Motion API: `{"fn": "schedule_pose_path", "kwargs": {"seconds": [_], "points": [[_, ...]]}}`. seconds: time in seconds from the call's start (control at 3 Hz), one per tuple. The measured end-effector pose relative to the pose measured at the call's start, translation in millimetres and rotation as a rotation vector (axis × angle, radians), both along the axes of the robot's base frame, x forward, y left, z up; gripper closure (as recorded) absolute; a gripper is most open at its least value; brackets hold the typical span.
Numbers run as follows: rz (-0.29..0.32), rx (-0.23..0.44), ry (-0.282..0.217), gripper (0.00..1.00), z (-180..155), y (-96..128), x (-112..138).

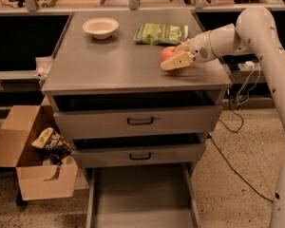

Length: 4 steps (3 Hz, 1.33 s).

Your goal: Pick apple from bottom drawer and place on counter

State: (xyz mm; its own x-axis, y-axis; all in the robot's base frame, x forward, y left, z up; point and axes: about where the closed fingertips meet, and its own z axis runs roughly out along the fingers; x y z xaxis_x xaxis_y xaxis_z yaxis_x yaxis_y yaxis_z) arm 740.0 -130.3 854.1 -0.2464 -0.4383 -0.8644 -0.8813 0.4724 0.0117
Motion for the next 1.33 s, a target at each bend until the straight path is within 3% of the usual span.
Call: {"fn": "schedule_pose_path", "kwargs": {"seconds": [0.33, 0.67, 1.33], "points": [[-0.009, 0.007, -0.048, 0.0, 14.6, -3.8, -0.2], [-0.016, 0.016, -0.097, 0.0, 29.8, -6.8, -1.5], [-0.041, 0.082, -0.317, 0.0, 97.2, -26.8, -25.1]]}}
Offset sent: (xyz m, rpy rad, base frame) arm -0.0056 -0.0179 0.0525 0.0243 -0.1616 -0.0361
